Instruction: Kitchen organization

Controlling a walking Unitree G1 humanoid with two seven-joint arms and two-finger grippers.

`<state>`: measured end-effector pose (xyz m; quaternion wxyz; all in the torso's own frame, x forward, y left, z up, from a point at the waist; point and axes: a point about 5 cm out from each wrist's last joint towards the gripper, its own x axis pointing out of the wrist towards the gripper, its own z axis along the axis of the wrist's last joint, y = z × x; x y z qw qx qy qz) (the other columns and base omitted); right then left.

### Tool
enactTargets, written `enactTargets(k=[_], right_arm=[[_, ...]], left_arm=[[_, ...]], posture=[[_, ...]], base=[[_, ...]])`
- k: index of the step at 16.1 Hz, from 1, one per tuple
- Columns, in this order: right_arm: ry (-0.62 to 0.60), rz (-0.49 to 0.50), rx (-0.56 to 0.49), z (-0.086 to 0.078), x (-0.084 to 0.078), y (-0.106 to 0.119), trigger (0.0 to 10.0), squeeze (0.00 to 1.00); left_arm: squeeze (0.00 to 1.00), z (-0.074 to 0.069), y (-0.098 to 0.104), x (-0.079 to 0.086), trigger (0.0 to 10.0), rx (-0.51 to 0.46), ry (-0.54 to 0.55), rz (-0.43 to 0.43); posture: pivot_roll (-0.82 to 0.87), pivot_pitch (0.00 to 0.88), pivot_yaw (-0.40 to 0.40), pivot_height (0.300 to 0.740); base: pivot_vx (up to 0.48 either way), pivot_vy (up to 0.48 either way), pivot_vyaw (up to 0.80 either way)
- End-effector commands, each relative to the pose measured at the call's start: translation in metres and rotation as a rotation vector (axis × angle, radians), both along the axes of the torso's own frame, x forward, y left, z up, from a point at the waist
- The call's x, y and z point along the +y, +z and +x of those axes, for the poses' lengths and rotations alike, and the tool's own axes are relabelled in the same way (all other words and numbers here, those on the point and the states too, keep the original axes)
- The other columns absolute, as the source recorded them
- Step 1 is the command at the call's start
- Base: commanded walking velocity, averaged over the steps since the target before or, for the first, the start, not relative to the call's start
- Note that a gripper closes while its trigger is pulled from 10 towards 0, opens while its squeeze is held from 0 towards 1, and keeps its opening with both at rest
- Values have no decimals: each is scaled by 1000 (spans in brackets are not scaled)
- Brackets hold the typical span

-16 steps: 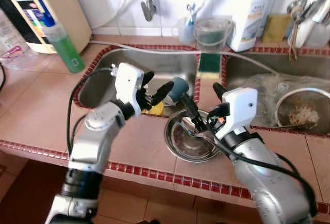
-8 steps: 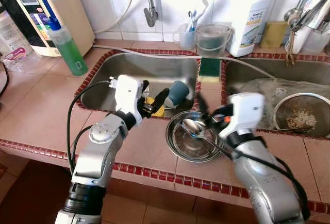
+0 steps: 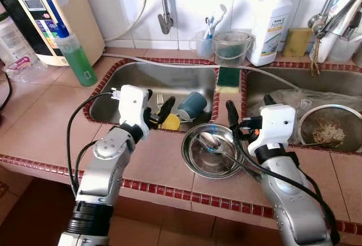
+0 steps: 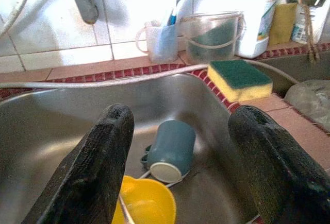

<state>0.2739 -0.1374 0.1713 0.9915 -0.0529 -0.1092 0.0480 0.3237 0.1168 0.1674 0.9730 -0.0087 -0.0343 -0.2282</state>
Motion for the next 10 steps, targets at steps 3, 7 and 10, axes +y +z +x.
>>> enactTargets(k=[3, 7, 10], right_arm=[[-22, -14, -8, -1, 1, -5, 10000, 0], [-31, -16, -12, -2, 0, -7, 10000, 0], [-41, -20, -14, -2, -1, -9, 10000, 0]], left_arm=[[0, -3, -8, 3, 10000, 9, 16, 30], [0, -6, -7, -1, 10000, -11, -4, 31], [0, -6, -6, -1, 10000, -16, -5, 36]], posture=[[-225, 51, 133, 740], [-224, 53, 134, 740], [-223, 52, 134, 740]], base=[[0, 0, 0], [0, 0, 0], [0, 0, 0]])
